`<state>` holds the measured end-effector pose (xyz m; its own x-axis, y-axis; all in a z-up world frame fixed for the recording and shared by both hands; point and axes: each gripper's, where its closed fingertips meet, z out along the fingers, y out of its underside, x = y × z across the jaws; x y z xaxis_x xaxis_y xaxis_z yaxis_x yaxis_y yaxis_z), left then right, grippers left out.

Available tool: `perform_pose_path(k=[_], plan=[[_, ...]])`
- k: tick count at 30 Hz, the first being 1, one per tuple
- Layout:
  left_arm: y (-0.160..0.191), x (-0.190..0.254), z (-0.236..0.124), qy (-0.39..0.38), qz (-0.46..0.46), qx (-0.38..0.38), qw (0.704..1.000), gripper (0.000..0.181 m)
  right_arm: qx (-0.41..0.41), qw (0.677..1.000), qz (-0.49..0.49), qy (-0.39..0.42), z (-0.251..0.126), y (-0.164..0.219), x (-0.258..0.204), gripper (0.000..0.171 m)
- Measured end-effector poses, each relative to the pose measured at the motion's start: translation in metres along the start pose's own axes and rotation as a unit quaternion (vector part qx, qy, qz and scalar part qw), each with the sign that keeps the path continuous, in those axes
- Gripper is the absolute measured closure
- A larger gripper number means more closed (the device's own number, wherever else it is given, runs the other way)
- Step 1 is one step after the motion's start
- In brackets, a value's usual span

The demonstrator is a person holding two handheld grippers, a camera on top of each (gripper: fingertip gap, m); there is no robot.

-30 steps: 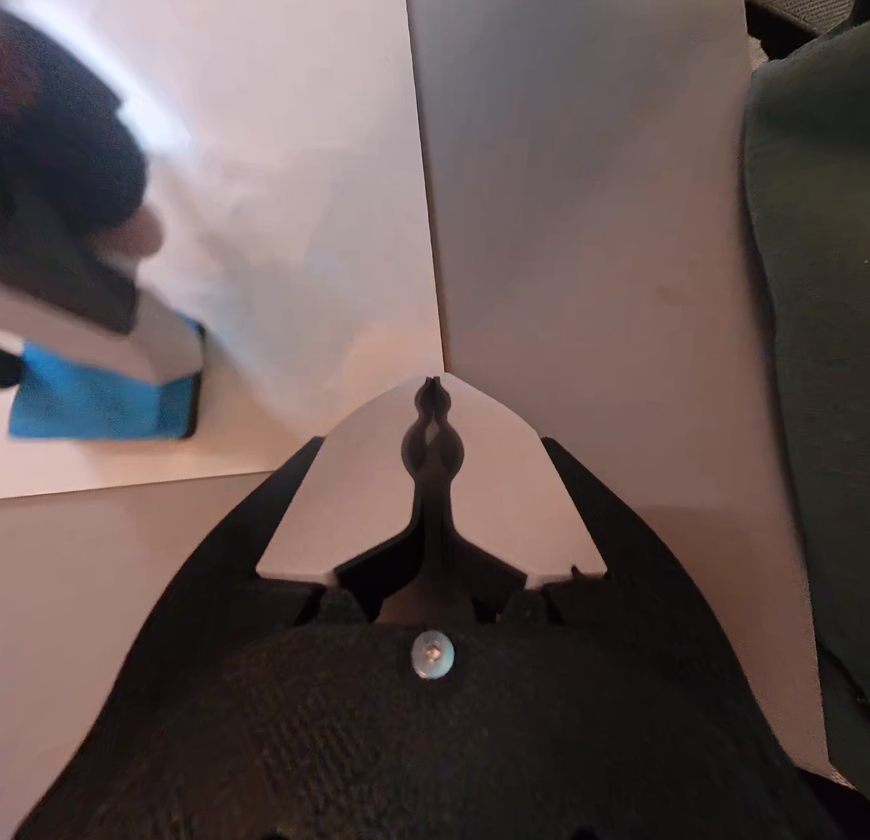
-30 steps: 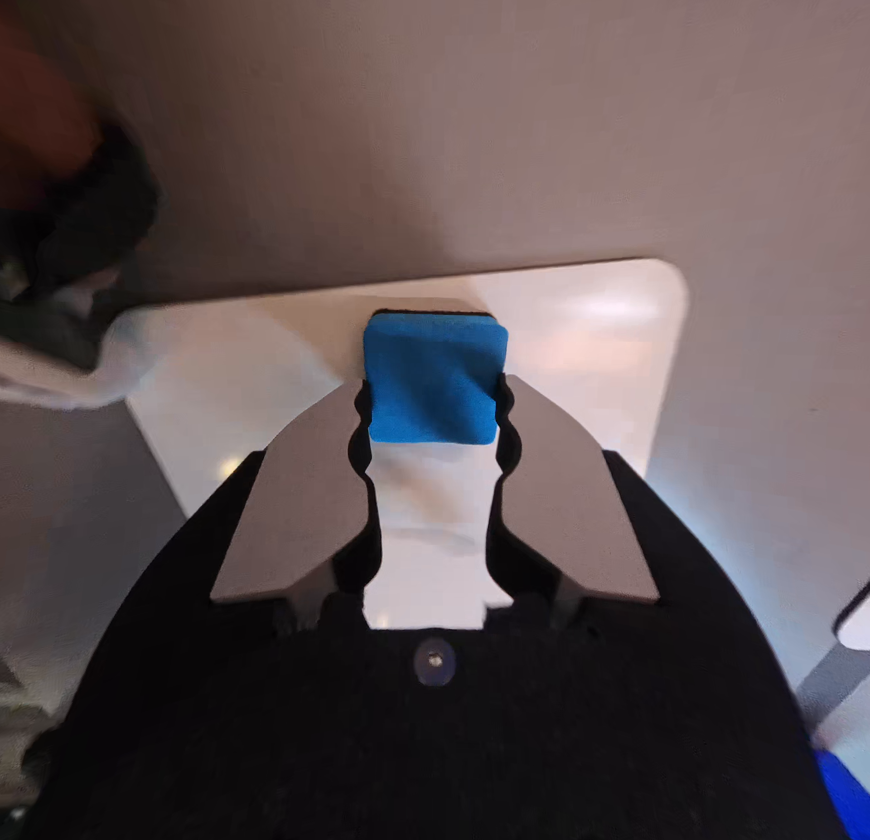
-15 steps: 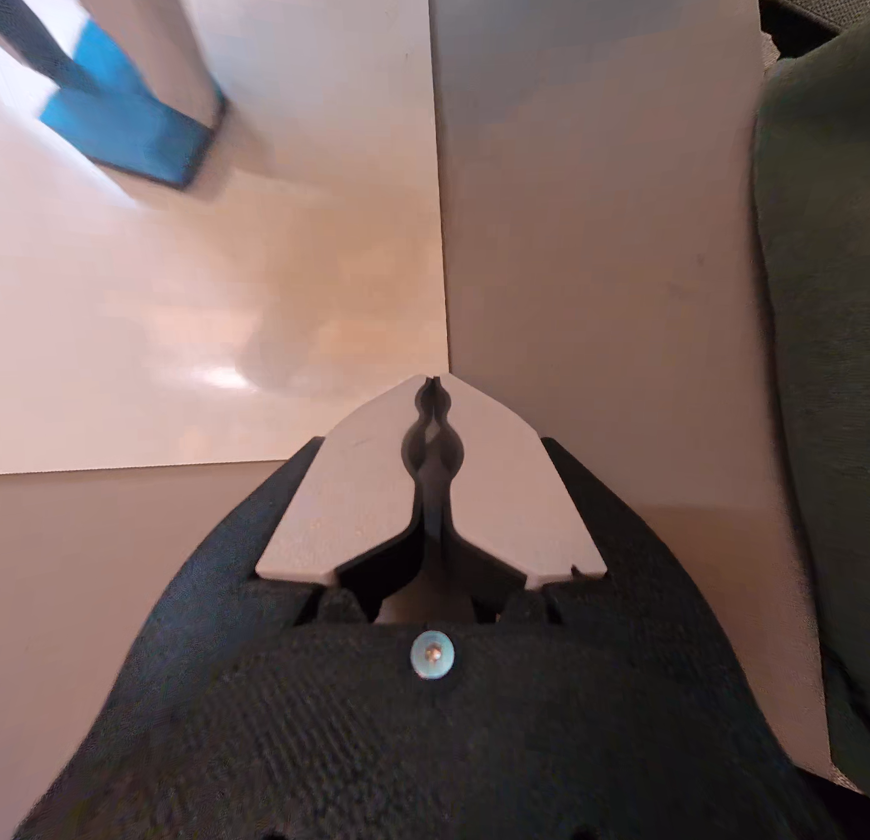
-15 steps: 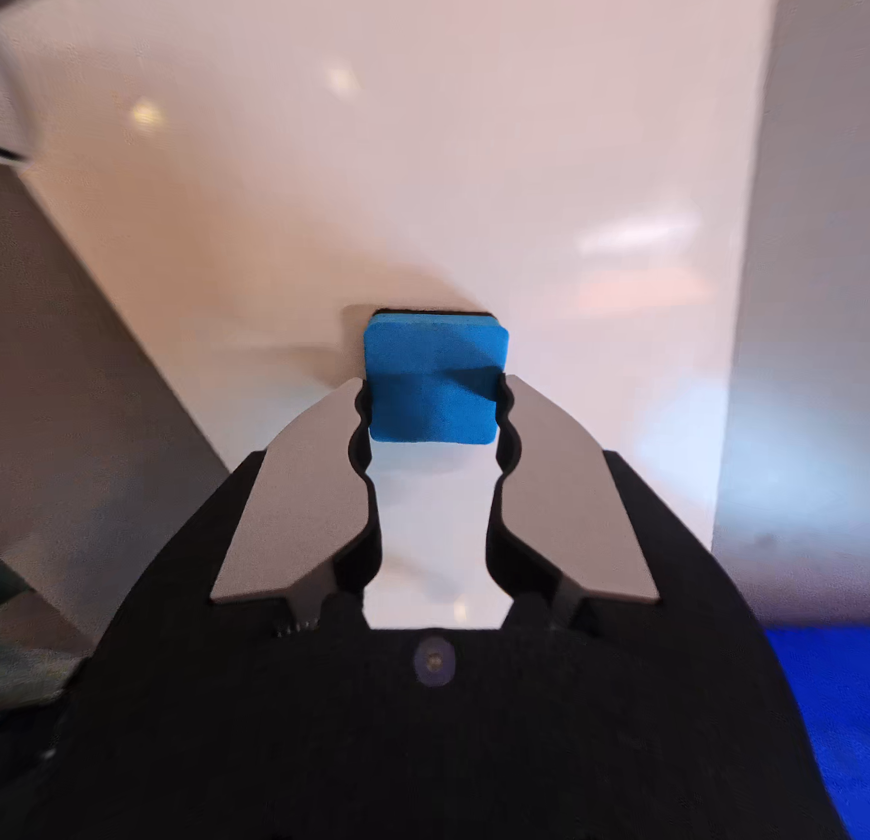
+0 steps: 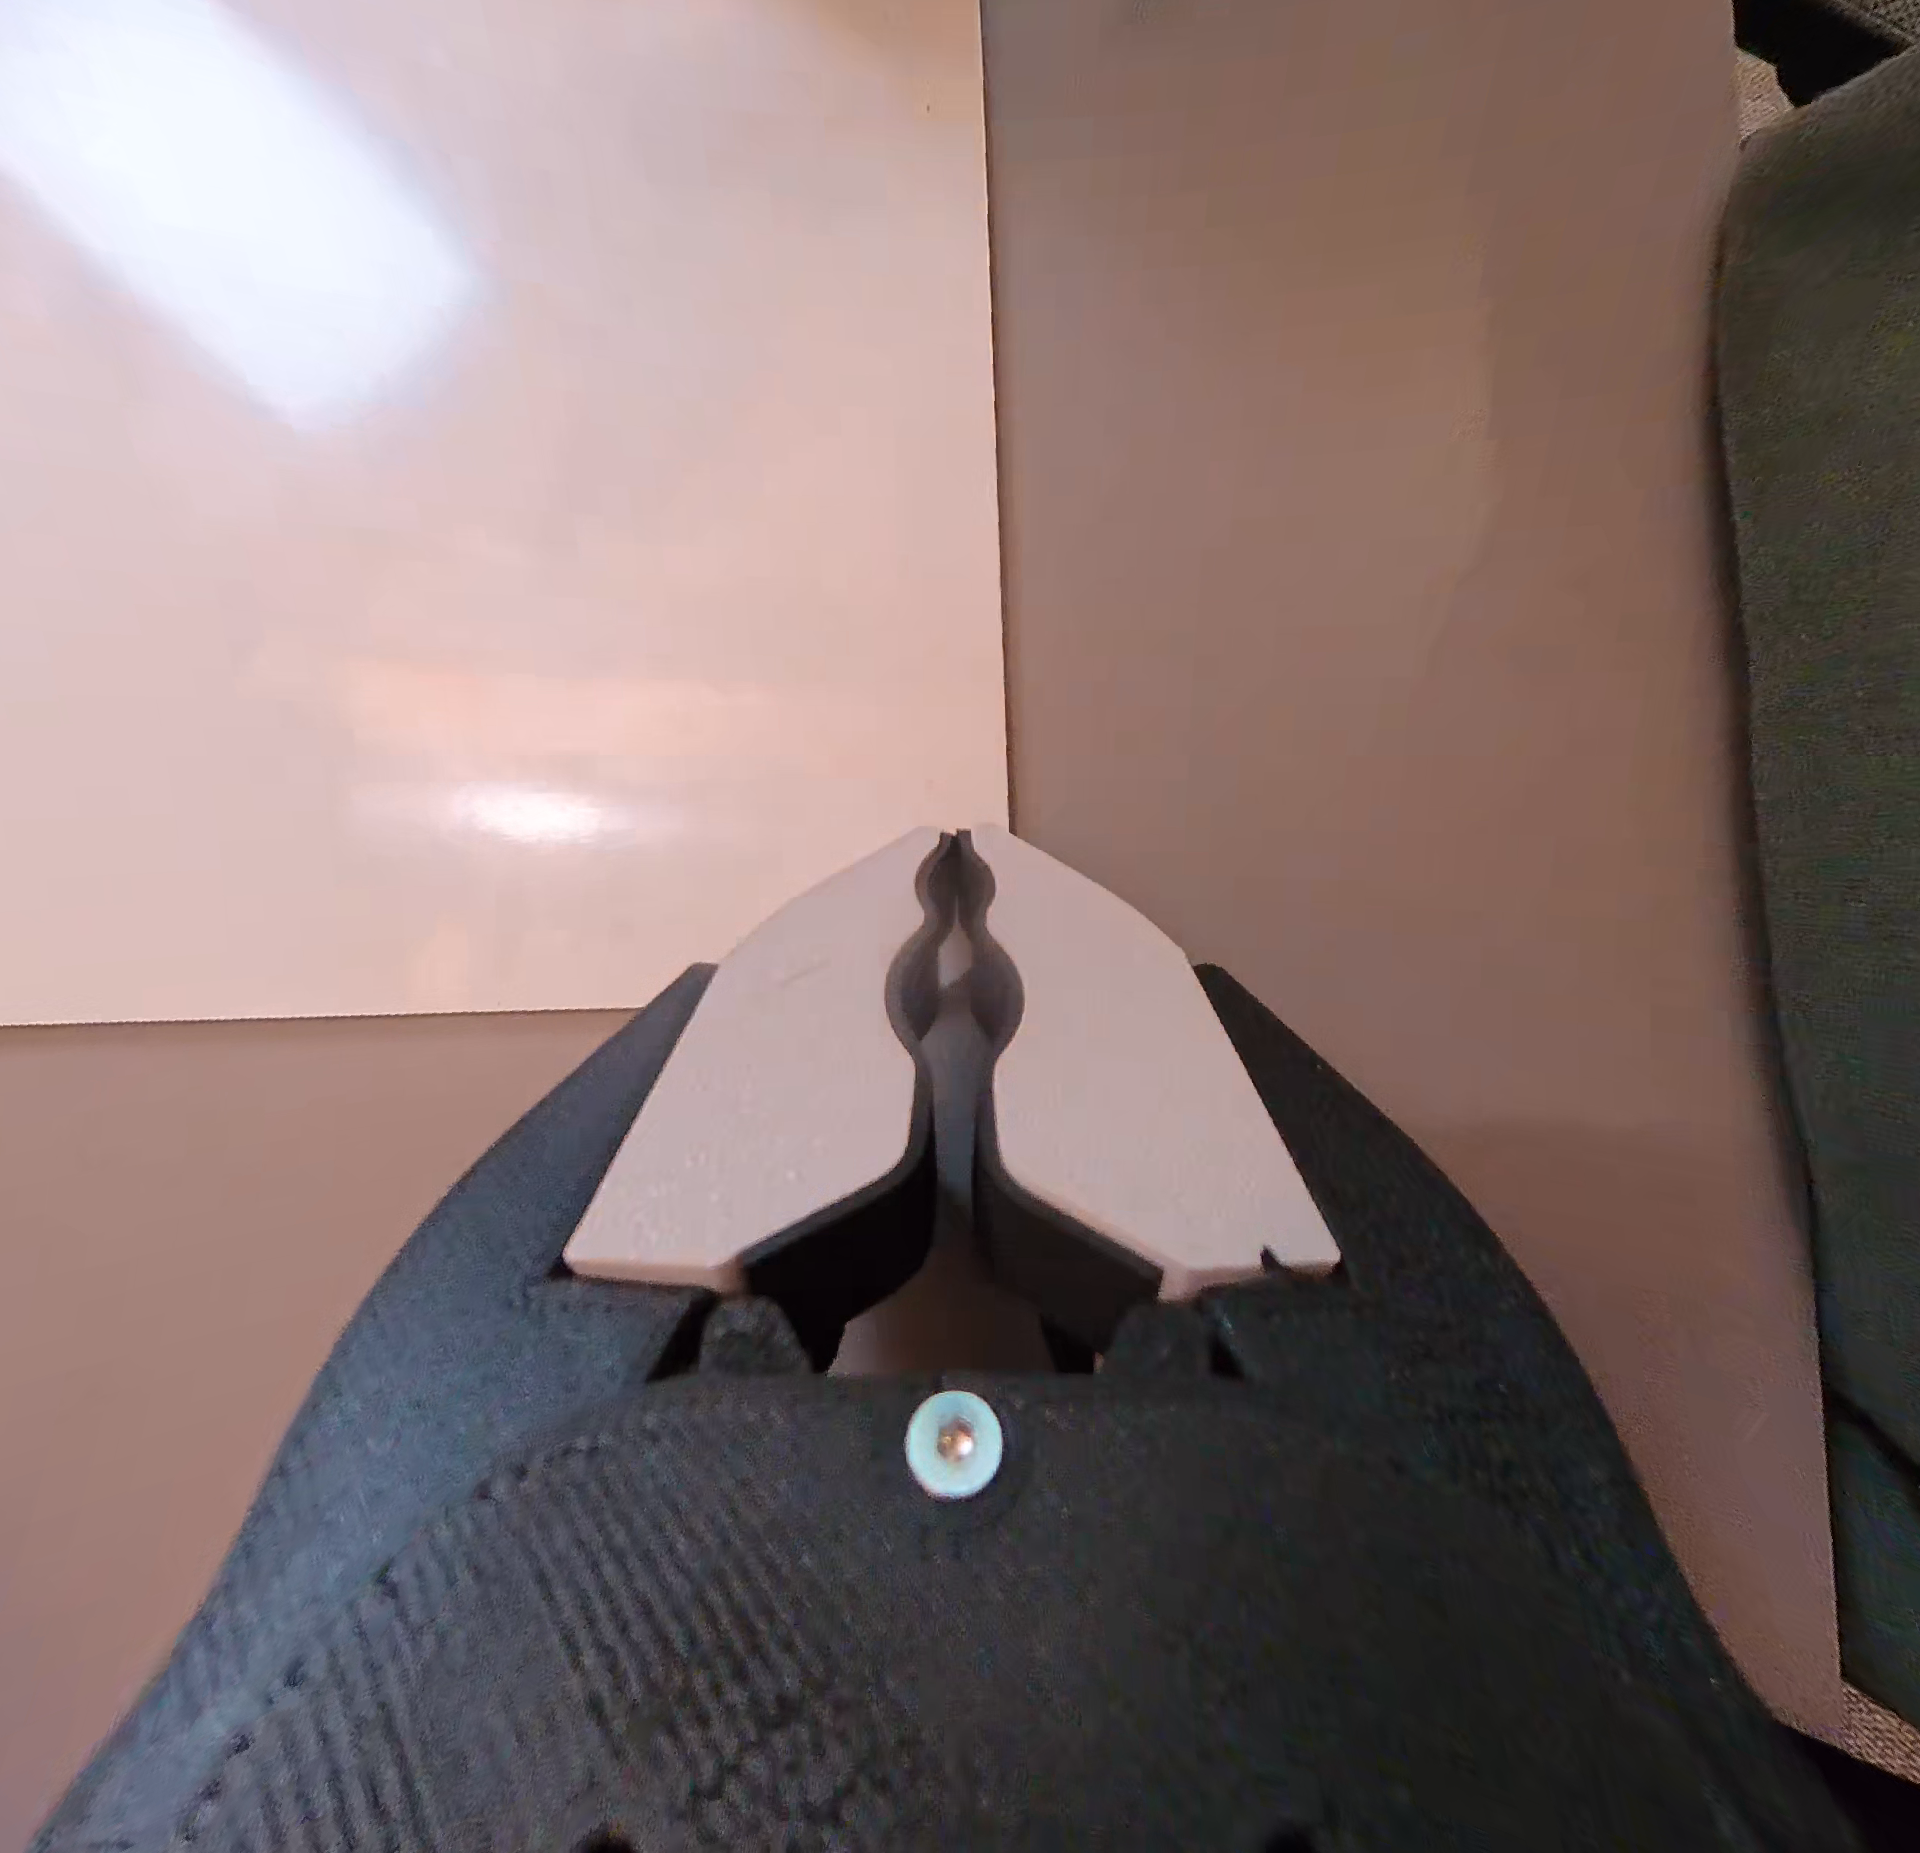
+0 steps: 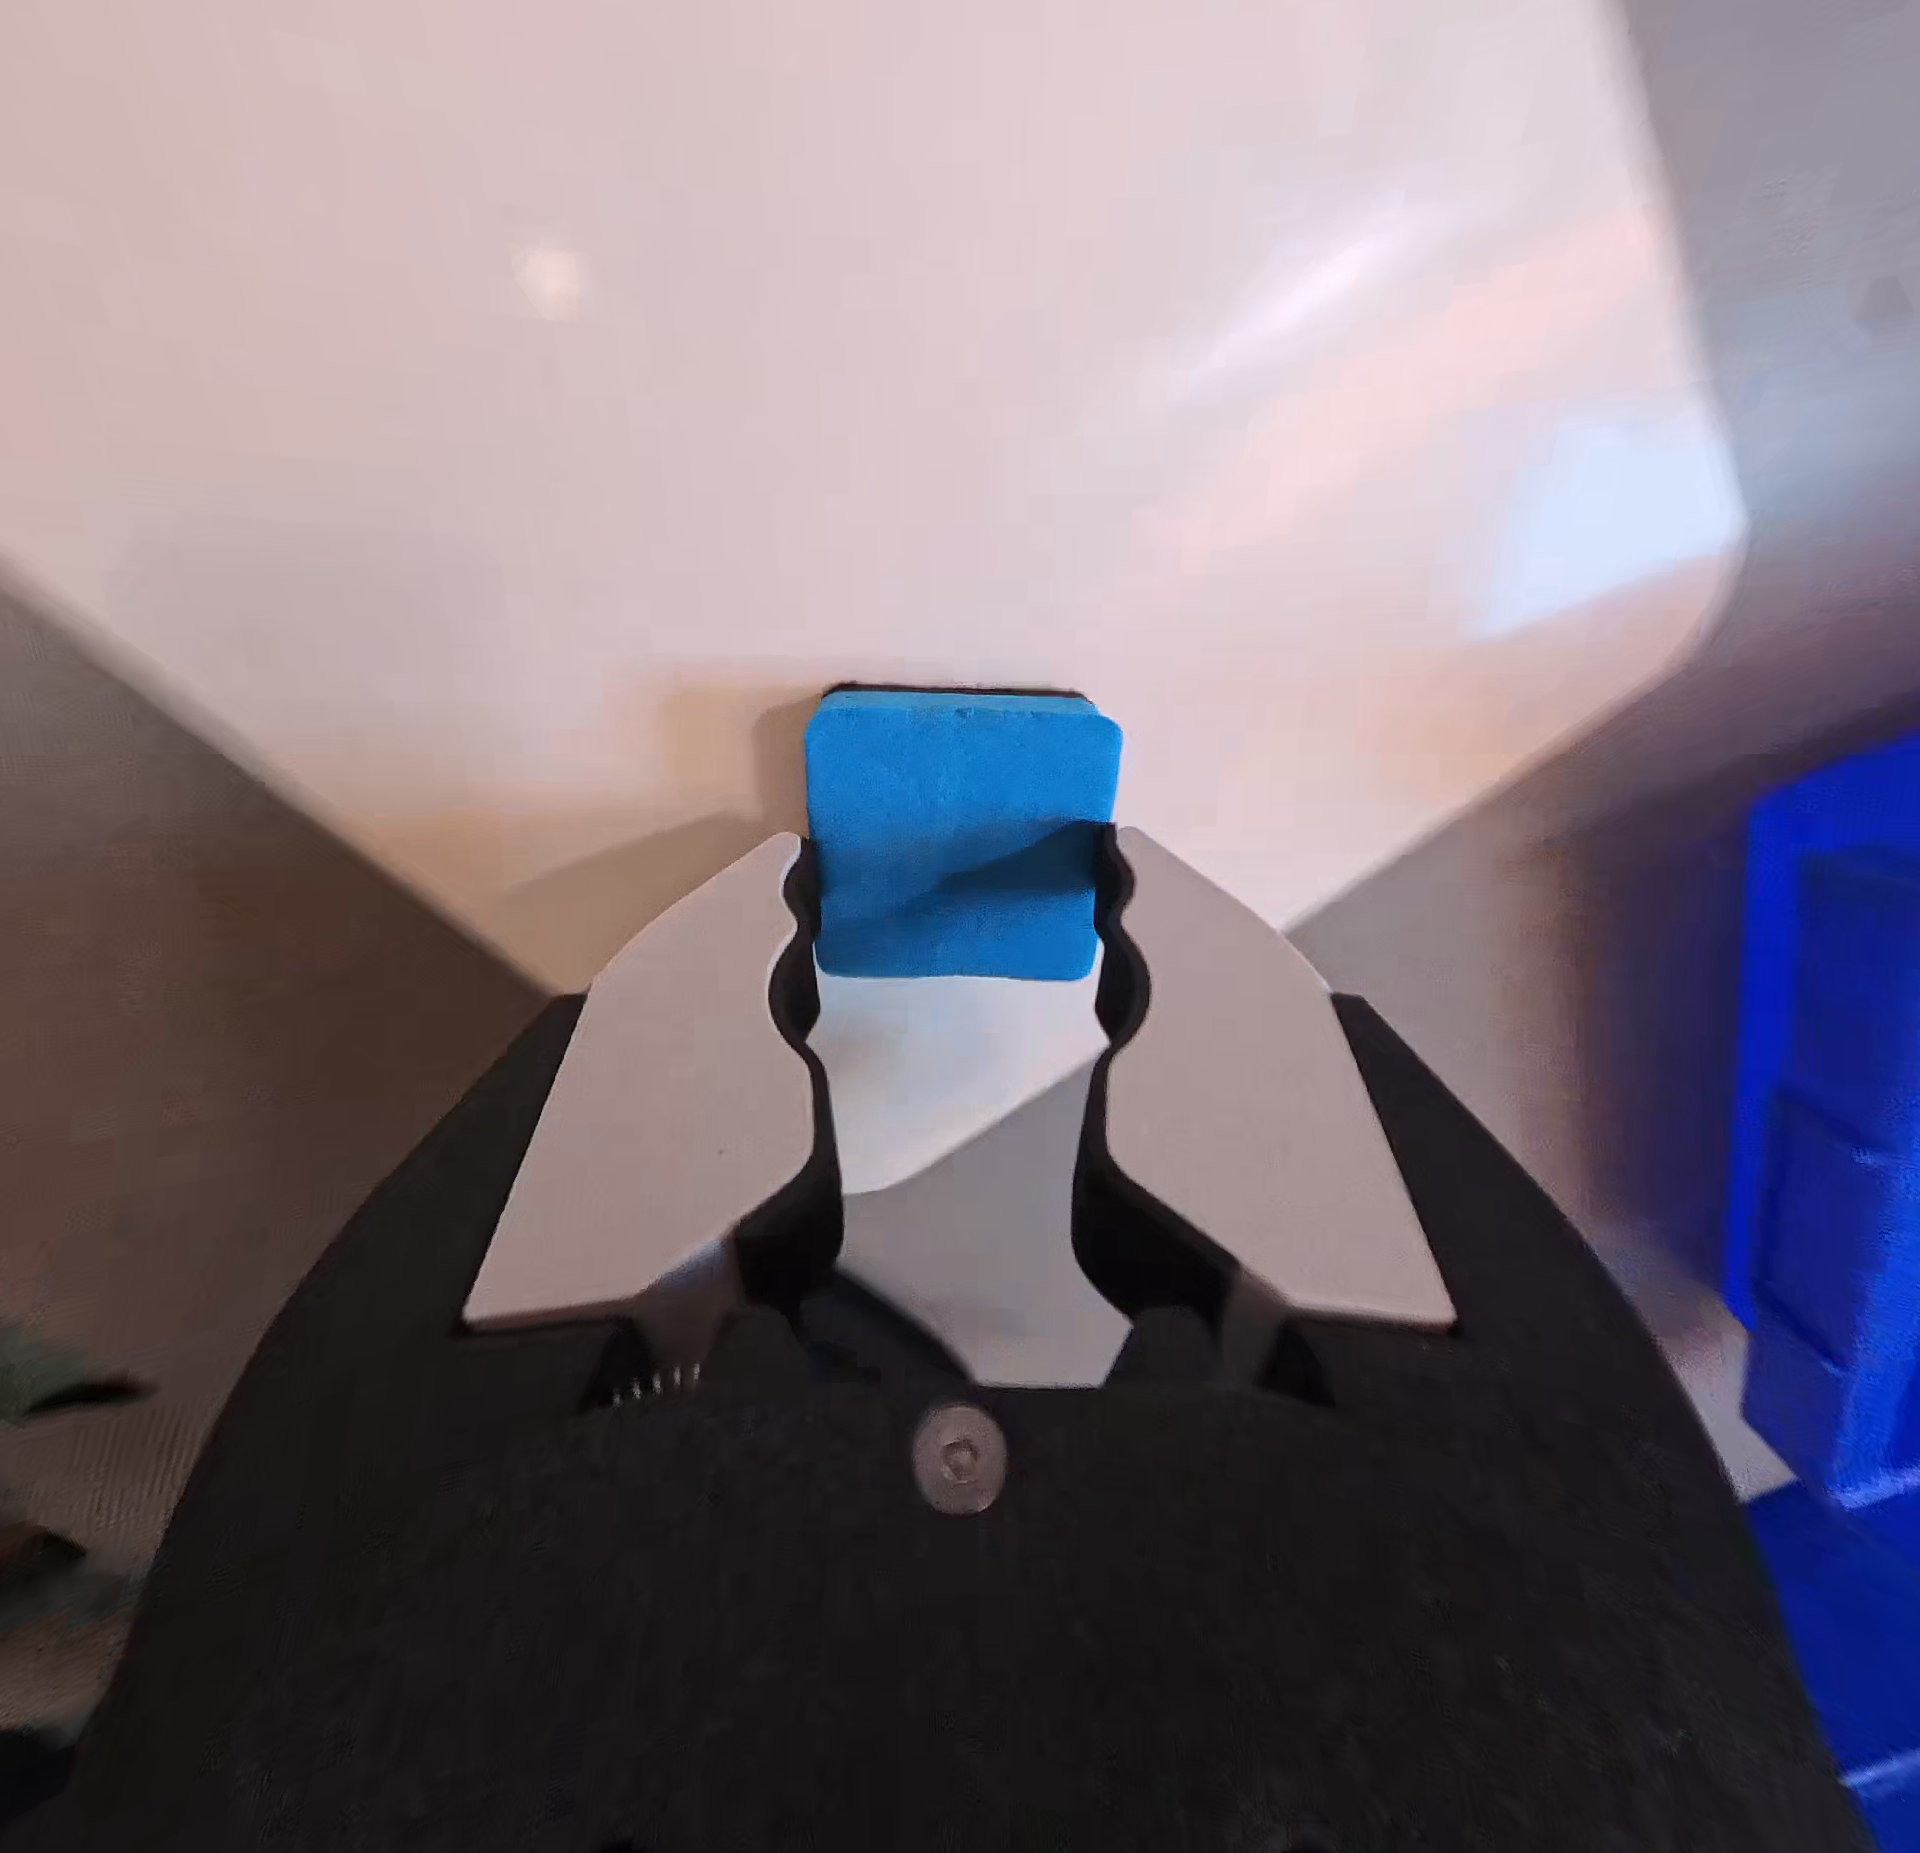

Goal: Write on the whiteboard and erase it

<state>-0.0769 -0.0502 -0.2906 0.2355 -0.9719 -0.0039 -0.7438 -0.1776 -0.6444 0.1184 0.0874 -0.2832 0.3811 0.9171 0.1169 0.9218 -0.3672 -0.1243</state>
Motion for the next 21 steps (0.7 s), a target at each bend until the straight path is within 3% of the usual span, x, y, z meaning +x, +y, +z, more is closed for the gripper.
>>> perform_pose_path(k=[3,5,9,12,14,17,21], plan=[[0.0,0.0,0.0,-0.002,-0.001,-0.004,1.0,0.181,0.014,0.998,-0.062,-0.023,-0.006,0.0,-0.051,0.12],[0.0,0.0,0.0,-0.004,0.001,-0.009,1.0,0.181,0.026,0.997,-0.073,-0.026,-0.006,-0.004,-0.059,0.12],[0.0,0.0,0.001,-0.009,-0.003,-0.012,1.0,0.181,0.06,0.998,0.009,-0.025,0.001,-0.014,-0.014,0.12],[0.0,-0.001,0.001,-0.015,-0.006,-0.013,1.0,0.181,0.04,0.995,0.086,0.016,0.004,0.009,0.044,0.12],[0.0,-0.001,0.001,-0.018,-0.007,-0.013,1.0,0.181,0.026,0.993,0.117,0.007,0.003,0.029,0.051,0.12],[0.001,0.0,0.0,-0.018,-0.007,-0.013,1.0,0.181,0.008,0.997,0.078,0.004,-0.003,0.044,0.021,0.12],[0.0,0.0,0.001,-0.012,-0.01,-0.016,1.0,0.181,0.027,0.999,-0.026,-0.013,-0.005,0.012,-0.039,0.12]])
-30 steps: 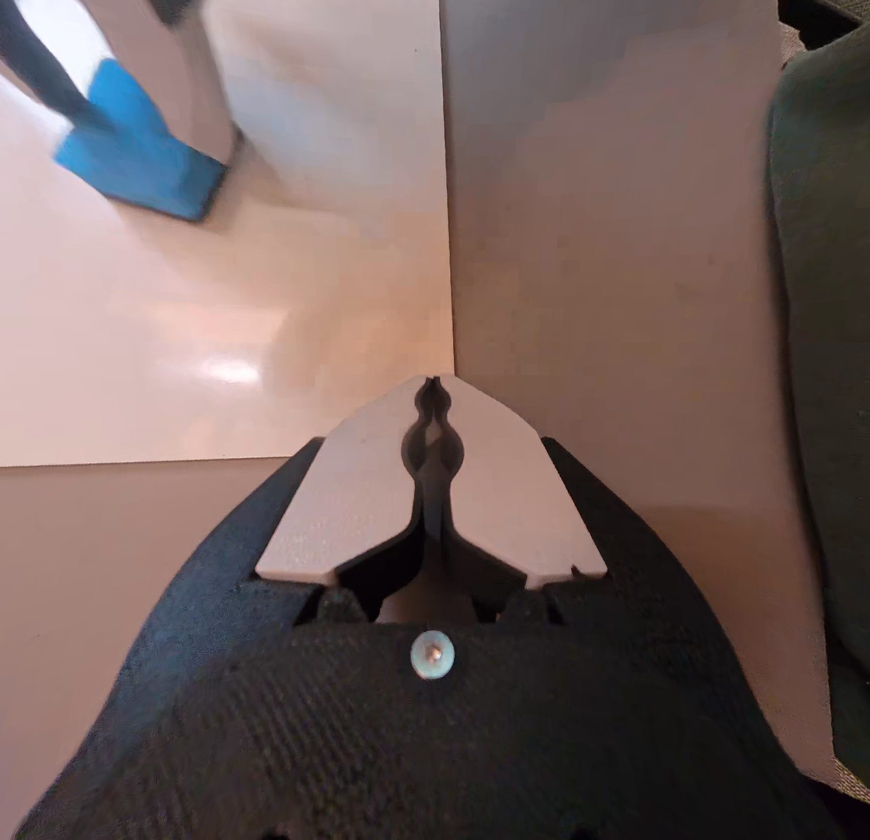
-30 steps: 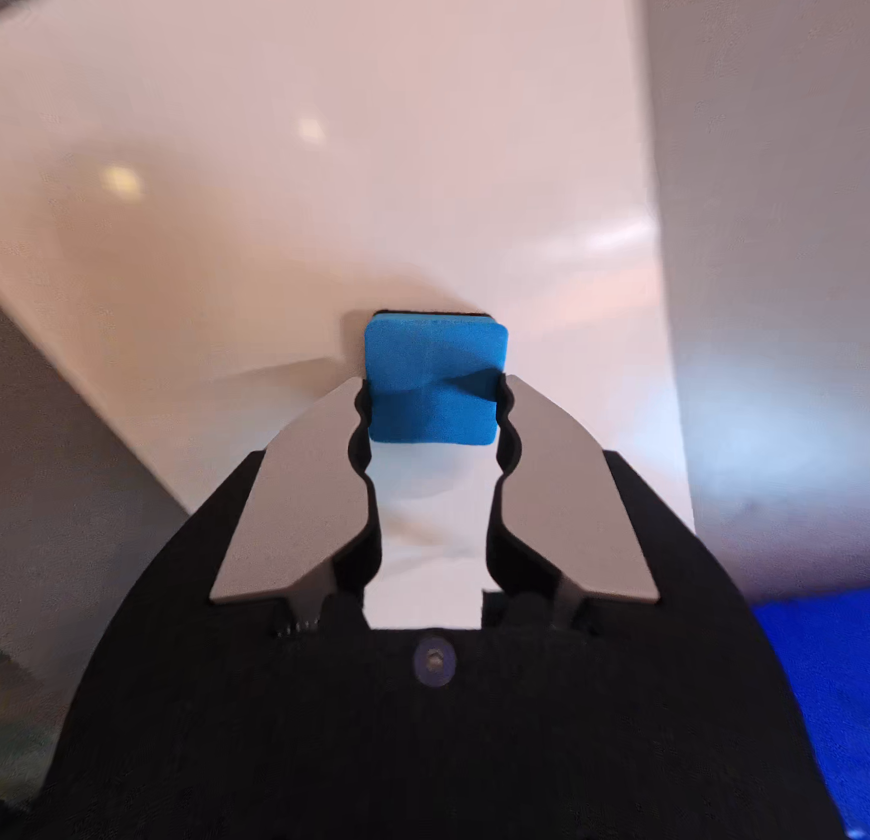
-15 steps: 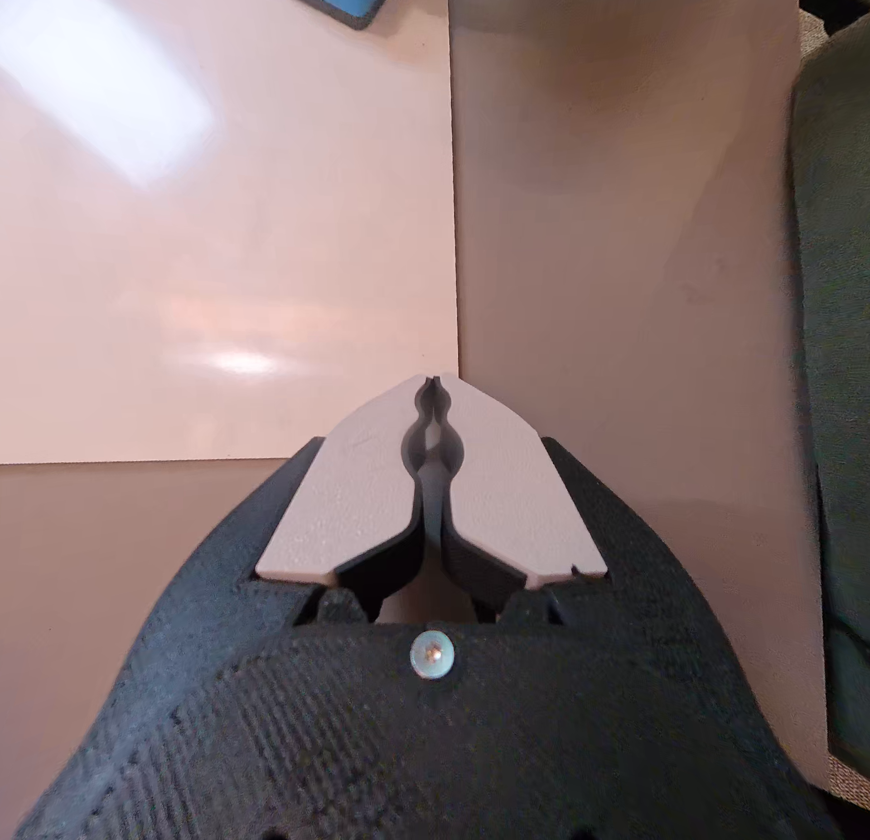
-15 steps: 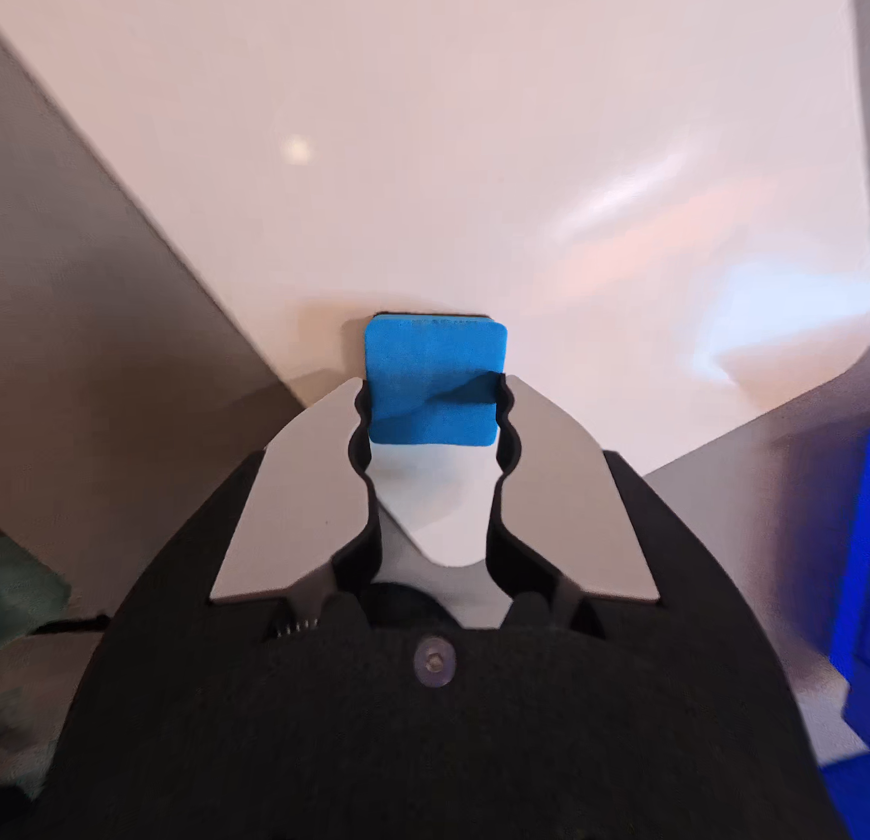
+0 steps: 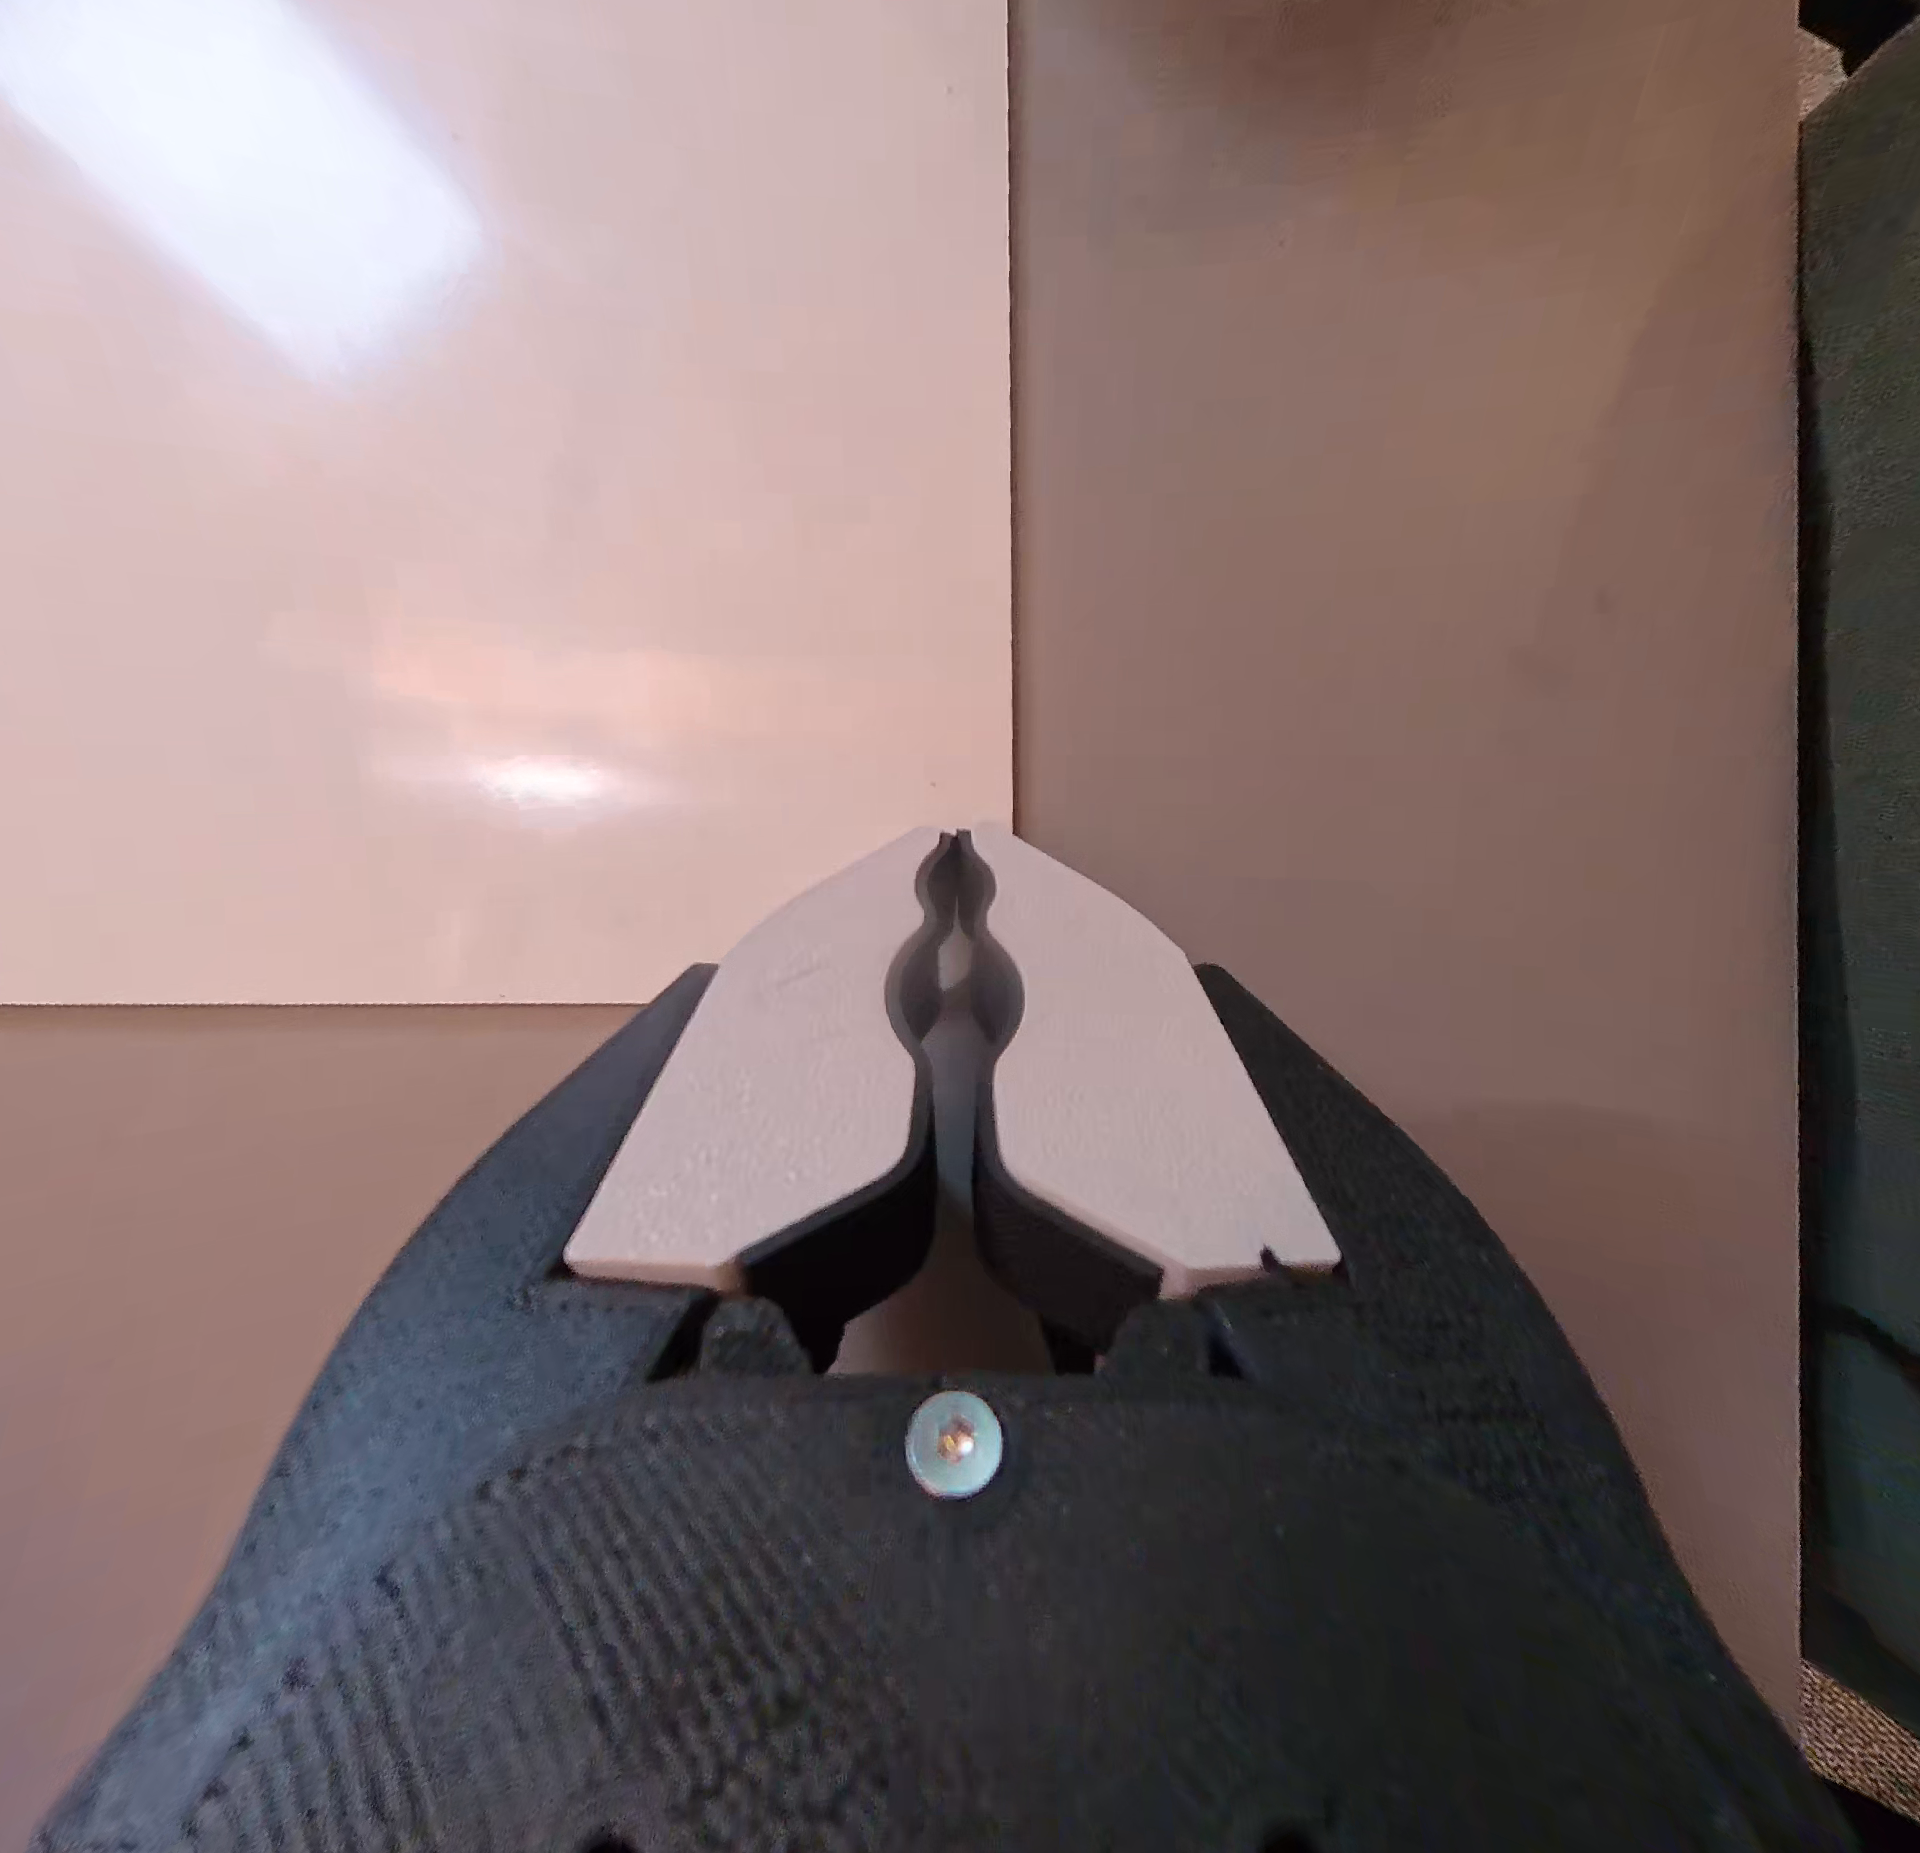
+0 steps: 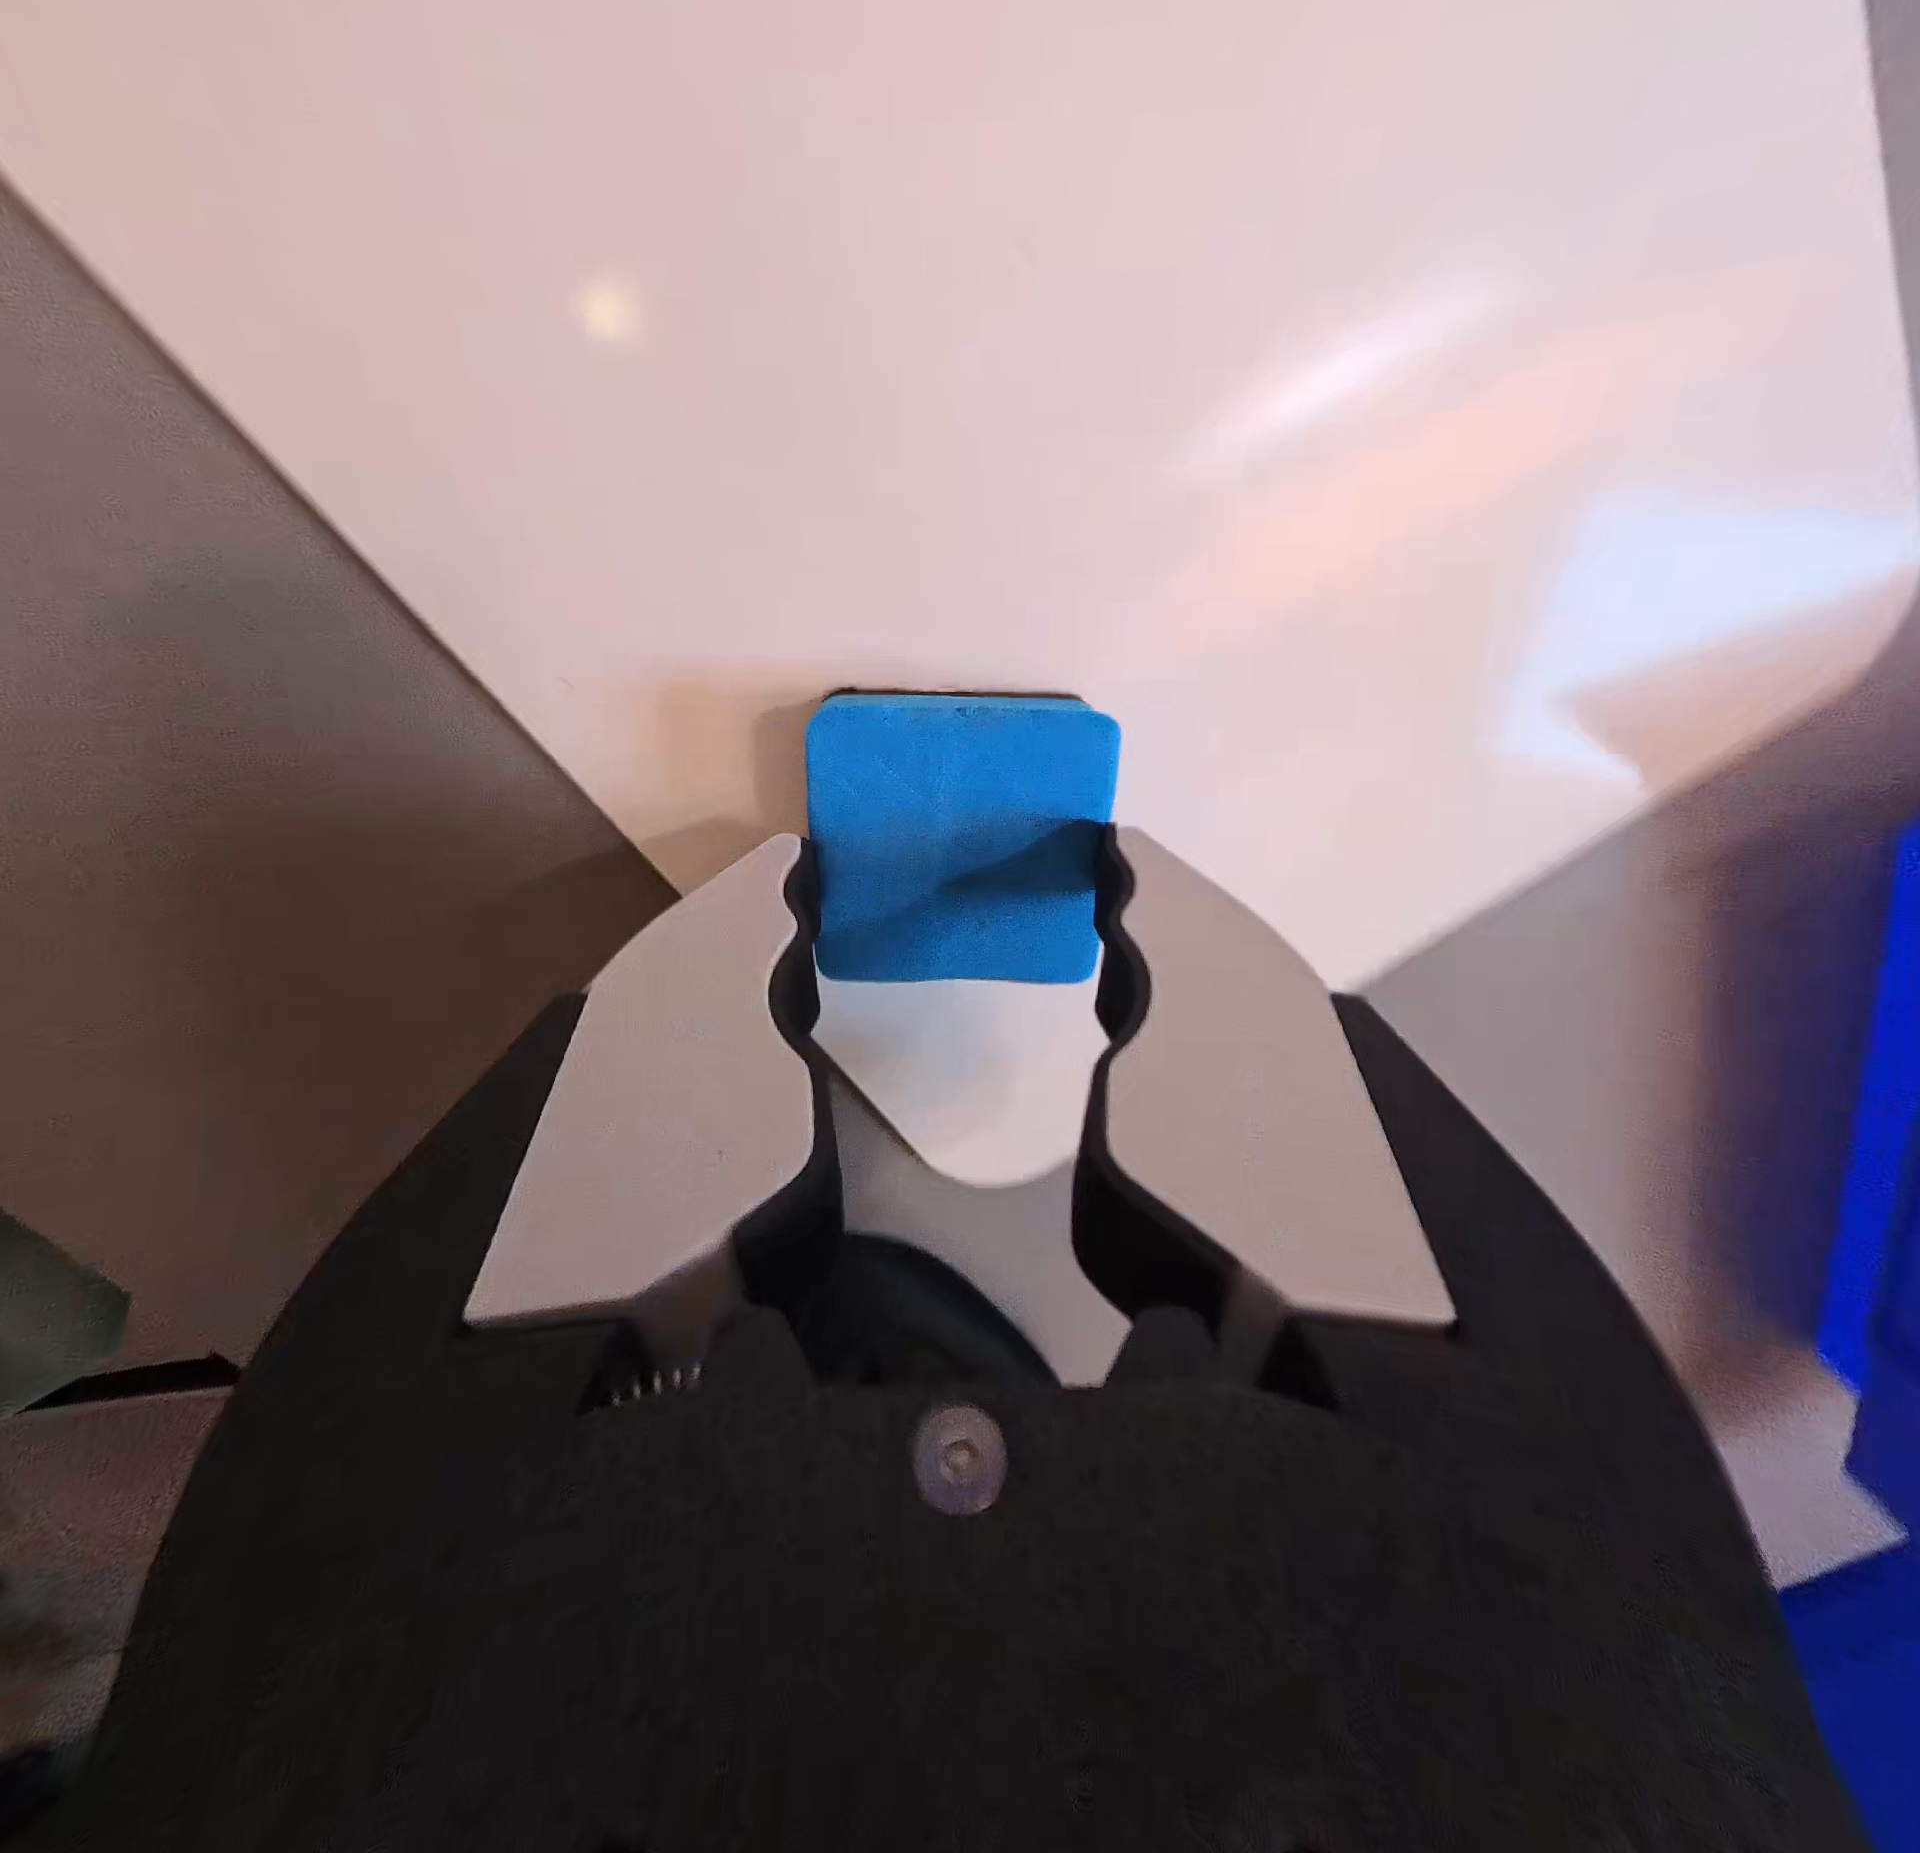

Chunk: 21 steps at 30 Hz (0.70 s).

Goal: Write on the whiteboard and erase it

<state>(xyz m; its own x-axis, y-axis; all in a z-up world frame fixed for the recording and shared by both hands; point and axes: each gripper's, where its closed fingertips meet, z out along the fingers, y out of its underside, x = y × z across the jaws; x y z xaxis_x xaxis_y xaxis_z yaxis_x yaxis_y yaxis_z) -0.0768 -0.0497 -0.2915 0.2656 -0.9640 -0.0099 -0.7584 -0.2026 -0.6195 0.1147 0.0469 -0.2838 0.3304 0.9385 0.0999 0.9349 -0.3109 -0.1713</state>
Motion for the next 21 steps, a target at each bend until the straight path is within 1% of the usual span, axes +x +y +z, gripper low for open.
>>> perform_pose_path(k=[3,6,8,10,12,14,16,17,19,21], plan=[[0.0,-0.001,0.0,-0.012,0.009,-0.009,1.0,0.181,0.009,0.999,-0.048,0.004,0.004,-0.033,-0.01,0.12],[0.0,-0.001,0.0,-0.017,0.004,-0.008,1.0,0.181,0.016,0.999,-0.036,0.021,0.01,-0.051,0.017,0.119],[0.001,-0.001,0.0,-0.02,0.0,-0.008,1.0,0.181,0.009,0.998,0.001,0.063,0.011,-0.043,0.056,0.119],[0.001,-0.002,-0.001,-0.024,-0.001,-0.01,1.0,0.181,-0.012,0.994,0.045,0.103,0.009,-0.017,0.092,0.119],[0.001,-0.002,-0.001,-0.026,0.0,-0.01,1.0,0.181,-0.029,0.992,0.08,0.097,0.005,0.012,0.099,0.12],[0.001,-0.002,-0.001,-0.028,0.003,-0.012,1.0,0.181,-0.04,0.992,0.093,0.071,0.001,0.034,0.086,0.12],[0.001,-0.002,-0.001,-0.026,0.001,-0.011,1.0,0.181,-0.04,0.996,0.071,0.019,-0.001,0.038,0.054,0.12],[0.0,-0.002,0.0,-0.023,-0.001,-0.009,1.0,0.181,-0.034,0.998,0.05,-0.003,-0.001,0.033,0.036,0.12],[0.0,-0.001,0.0,-0.02,-0.004,-0.008,1.0,0.181,-0.025,1.0,0.003,-0.017,0.0,0.015,0.012,0.12],[-0.001,-0.001,0.001,-0.022,-0.001,-0.009,1.0,0.181,-0.006,0.999,-0.029,-0.028,0.003,-0.011,-0.002,0.12]])
